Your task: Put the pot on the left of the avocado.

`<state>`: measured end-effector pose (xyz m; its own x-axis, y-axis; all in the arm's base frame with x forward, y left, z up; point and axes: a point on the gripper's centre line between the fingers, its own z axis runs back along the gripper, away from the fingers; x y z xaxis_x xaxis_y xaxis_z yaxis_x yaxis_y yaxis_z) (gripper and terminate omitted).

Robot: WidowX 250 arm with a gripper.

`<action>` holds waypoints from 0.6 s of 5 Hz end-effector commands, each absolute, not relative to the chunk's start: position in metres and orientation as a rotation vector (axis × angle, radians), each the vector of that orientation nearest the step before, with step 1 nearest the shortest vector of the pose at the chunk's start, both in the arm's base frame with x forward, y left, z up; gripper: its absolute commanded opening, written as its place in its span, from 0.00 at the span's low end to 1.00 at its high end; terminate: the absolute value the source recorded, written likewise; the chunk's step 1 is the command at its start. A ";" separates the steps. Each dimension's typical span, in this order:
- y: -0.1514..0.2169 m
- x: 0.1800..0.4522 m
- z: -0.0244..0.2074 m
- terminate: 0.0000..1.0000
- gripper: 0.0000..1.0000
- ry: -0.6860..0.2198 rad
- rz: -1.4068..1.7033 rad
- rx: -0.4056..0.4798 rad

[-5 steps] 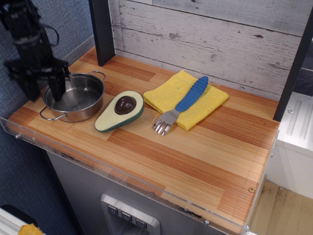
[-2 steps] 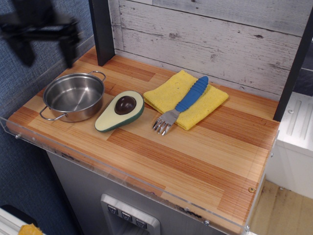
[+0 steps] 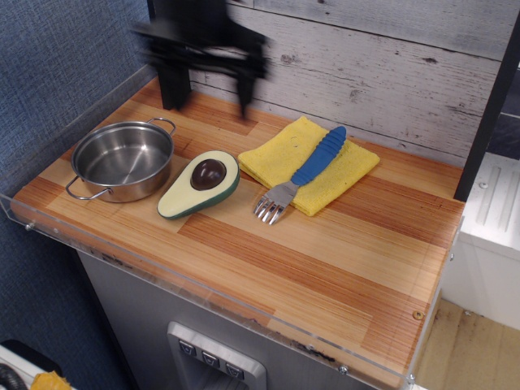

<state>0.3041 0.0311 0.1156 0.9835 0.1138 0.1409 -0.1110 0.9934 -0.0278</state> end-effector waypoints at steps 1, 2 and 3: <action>-0.022 0.318 0.111 0.00 1.00 -0.141 -0.064 0.035; -0.025 0.310 0.116 0.00 1.00 -0.157 -0.047 0.048; -0.028 0.300 0.121 0.00 1.00 -0.173 -0.017 0.049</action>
<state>0.3184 -0.0254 0.1068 0.9927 -0.0158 0.1196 0.0098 0.9987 0.0508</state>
